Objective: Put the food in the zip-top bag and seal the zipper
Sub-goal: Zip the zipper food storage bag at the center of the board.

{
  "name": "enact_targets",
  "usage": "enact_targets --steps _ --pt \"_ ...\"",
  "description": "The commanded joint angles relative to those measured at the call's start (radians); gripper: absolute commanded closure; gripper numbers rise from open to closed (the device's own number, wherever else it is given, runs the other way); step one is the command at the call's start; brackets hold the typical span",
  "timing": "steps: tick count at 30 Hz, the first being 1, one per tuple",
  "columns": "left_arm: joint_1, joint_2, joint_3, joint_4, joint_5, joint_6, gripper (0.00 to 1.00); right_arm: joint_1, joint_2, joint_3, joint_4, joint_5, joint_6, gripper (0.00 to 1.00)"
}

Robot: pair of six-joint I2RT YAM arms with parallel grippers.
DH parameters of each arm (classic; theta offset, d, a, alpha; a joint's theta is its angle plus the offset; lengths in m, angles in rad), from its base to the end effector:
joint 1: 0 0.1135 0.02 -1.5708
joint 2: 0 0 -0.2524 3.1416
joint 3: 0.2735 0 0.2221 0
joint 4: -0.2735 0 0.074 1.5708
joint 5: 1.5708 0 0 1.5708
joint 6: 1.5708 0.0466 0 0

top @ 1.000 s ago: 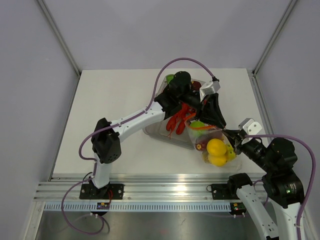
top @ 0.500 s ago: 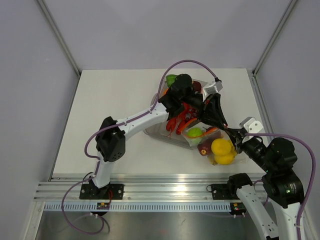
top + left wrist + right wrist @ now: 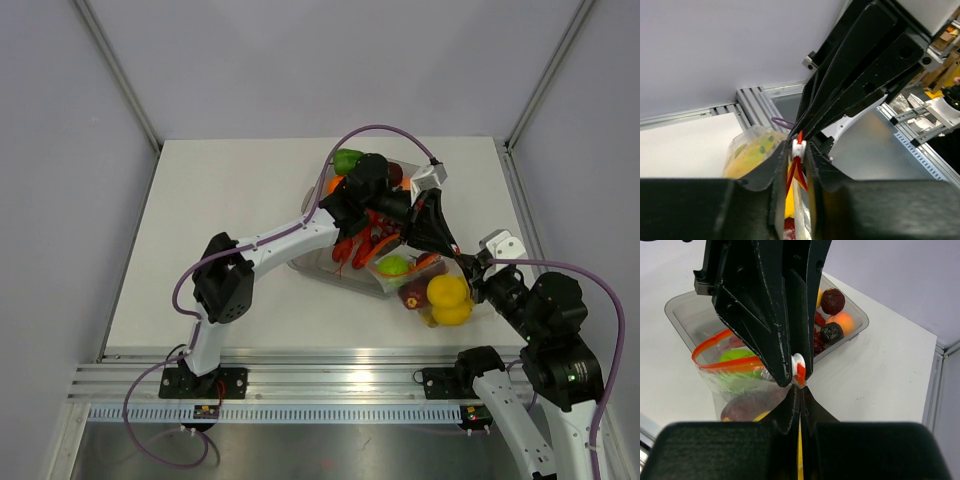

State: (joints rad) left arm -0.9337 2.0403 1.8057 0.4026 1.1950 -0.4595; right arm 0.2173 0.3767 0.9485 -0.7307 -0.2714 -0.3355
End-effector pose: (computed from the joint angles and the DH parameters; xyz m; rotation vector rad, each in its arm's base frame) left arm 0.2304 -0.3843 0.3625 1.4774 1.1361 -1.8600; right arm 0.0462 0.0230 0.3537 -0.6598 1.5949 0.1474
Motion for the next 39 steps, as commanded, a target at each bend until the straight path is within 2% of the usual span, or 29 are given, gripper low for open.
enact_targets --steps 1,5,7,10,12,16,21,29,31,33,34,35,36,37,39 --pt "0.003 -0.048 -0.006 -0.054 -0.081 0.084 0.76 0.005 -0.004 0.012 0.096 0.052 0.007 1.0" --pt "0.003 -0.052 -0.008 -0.079 -0.097 0.104 0.75 0.005 0.001 0.004 0.099 0.063 0.01 1.0" --pt "0.003 -0.049 -0.008 -0.074 -0.097 0.097 0.81 0.005 -0.001 0.001 0.1 0.058 0.013 1.0" --pt "0.003 -0.043 -0.008 -0.05 -0.095 0.071 0.82 0.005 -0.002 -0.005 0.1 0.054 0.015 1.0" --pt "0.003 -0.039 -0.006 -0.016 -0.087 0.038 0.81 0.005 -0.004 -0.008 0.102 0.052 0.013 1.0" --pt "0.001 -0.031 -0.006 0.053 -0.068 -0.031 0.69 0.005 -0.005 -0.013 0.096 0.055 0.01 1.0" --pt "0.003 -0.028 -0.005 0.074 -0.052 -0.054 0.67 0.005 -0.009 -0.02 0.096 0.057 0.007 1.0" --pt "0.001 -0.012 -0.002 0.068 -0.031 -0.064 0.93 0.005 -0.01 -0.03 0.119 0.075 0.012 1.0" --pt "0.001 -0.008 -0.002 0.059 -0.031 -0.064 0.92 0.005 -0.01 -0.031 0.128 0.087 0.016 1.0" --pt "0.001 -0.003 0.001 0.05 -0.038 -0.065 0.79 0.004 -0.01 -0.031 0.131 0.095 0.018 1.0" --pt "0.001 0.0 0.003 0.045 -0.04 -0.067 0.77 0.005 -0.009 -0.031 0.134 0.097 0.019 1.0" --pt "0.001 0.0 0.003 0.045 -0.04 -0.067 0.78 0.005 -0.009 -0.031 0.132 0.098 0.021 1.0" --pt "0.001 0.001 0.001 0.047 -0.038 -0.068 0.85 0.005 -0.007 -0.031 0.132 0.101 0.021 1.0" --pt "0.001 0.003 0.006 0.045 -0.035 -0.068 1.0 0.005 -0.007 -0.033 0.134 0.104 0.024 1.0" --pt "0.001 0.003 0.006 0.042 -0.037 -0.065 1.0 0.005 -0.005 -0.036 0.139 0.126 0.033 1.0"
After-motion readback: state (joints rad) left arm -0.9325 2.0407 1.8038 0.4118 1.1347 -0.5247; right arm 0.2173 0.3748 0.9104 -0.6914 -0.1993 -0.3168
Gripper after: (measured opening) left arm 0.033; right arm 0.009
